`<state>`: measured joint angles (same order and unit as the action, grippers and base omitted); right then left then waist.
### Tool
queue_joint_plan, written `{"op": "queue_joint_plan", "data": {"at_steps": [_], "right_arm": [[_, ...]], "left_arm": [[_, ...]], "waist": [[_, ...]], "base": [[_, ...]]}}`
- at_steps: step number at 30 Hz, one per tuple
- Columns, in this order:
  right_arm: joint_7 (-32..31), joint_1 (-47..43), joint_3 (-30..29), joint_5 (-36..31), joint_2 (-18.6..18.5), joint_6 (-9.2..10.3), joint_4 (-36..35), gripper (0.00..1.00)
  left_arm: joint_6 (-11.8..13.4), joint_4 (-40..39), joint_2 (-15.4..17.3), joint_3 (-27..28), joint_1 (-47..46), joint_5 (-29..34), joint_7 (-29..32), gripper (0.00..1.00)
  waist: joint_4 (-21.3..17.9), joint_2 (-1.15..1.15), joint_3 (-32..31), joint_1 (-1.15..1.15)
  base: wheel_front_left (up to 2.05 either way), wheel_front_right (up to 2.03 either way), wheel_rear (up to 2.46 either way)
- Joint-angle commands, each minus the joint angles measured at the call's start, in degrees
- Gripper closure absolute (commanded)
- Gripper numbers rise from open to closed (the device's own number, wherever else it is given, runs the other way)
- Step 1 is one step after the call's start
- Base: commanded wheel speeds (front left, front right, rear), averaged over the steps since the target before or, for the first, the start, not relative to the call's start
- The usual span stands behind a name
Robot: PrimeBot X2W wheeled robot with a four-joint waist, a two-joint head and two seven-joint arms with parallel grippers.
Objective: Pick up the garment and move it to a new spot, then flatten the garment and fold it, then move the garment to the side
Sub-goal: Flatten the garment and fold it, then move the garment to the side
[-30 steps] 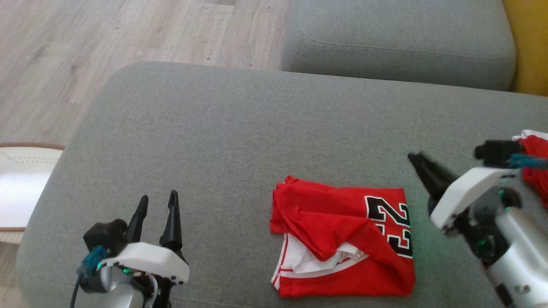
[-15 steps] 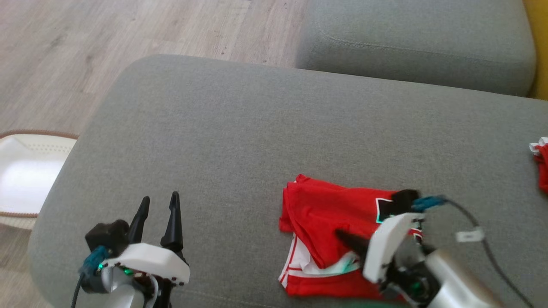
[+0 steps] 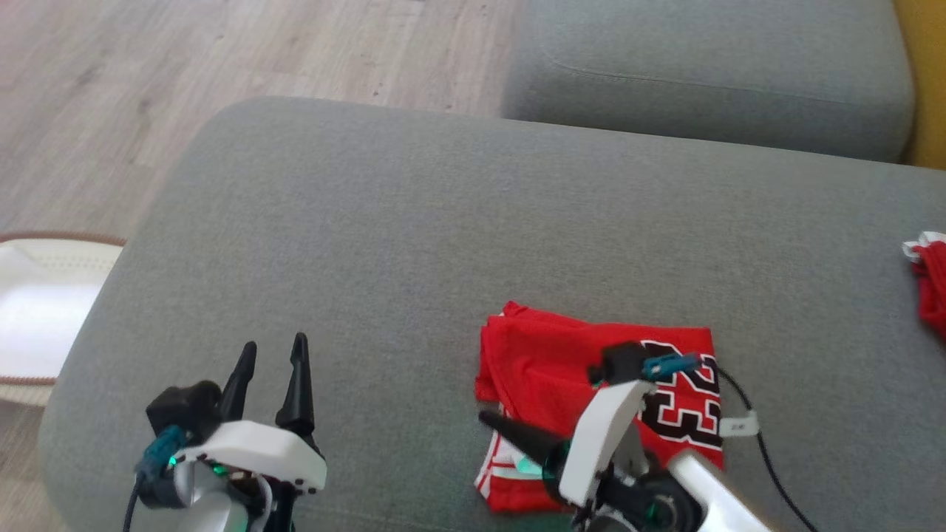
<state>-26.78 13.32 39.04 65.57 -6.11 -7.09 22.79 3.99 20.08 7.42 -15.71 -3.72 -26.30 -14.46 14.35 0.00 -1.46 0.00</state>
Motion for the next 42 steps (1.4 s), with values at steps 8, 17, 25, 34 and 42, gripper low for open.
{"op": "queue_joint_plan", "data": {"at_steps": [8, 17, 25, 34, 42], "right_arm": [[8.3, 2.4, -6.1, 1.7, -7.2, -0.40, -14.5, 0.00], [23.2, 1.5, -17.3, -9.8, -16.3, -0.40, -22.1, 0.00], [34.4, -5.6, -27.3, -28.4, -15.5, -0.40, -19.3, 0.00], [39.9, -11.0, -33.0, -42.3, -9.2, -0.40, -13.3, 0.00], [38.9, -10.8, -32.2, -43.2, -8.2, -0.40, -12.0, 0.00]], "left_arm": [[-0.1, -4.4, 0.2, 3.6, -2.3, 0.9, -0.5, 0.00], [-0.9, -9.4, -0.7, 6.5, -1.6, 3.5, -0.5, 0.00], [-2.2, -14.6, -2.7, 10.2, -0.1, 8.7, -0.5, 0.00], [-3.8, -14.2, -3.9, 12.1, 1.3, 13.1, -0.5, 0.00], [-4.7, -13.9, -4.4, 12.8, 1.5, 13.9, -0.5, 0.00]], "waist": [[-4.0, 0.00, -0.8, 0.00], [-7.9, 0.00, -1.1, 0.00], [-12.5, 0.00, -0.7, 0.00], [-14.0, 0.00, 0.0, 0.00], [-13.5, 0.00, -0.1, 0.00]], "base": [[0.00, 0.00, 0.00], [0.00, 0.00, 0.00], [0.00, 0.00, 0.00], [0.00, 0.00, 0.00], [0.00, 0.00, 0.00]]}}
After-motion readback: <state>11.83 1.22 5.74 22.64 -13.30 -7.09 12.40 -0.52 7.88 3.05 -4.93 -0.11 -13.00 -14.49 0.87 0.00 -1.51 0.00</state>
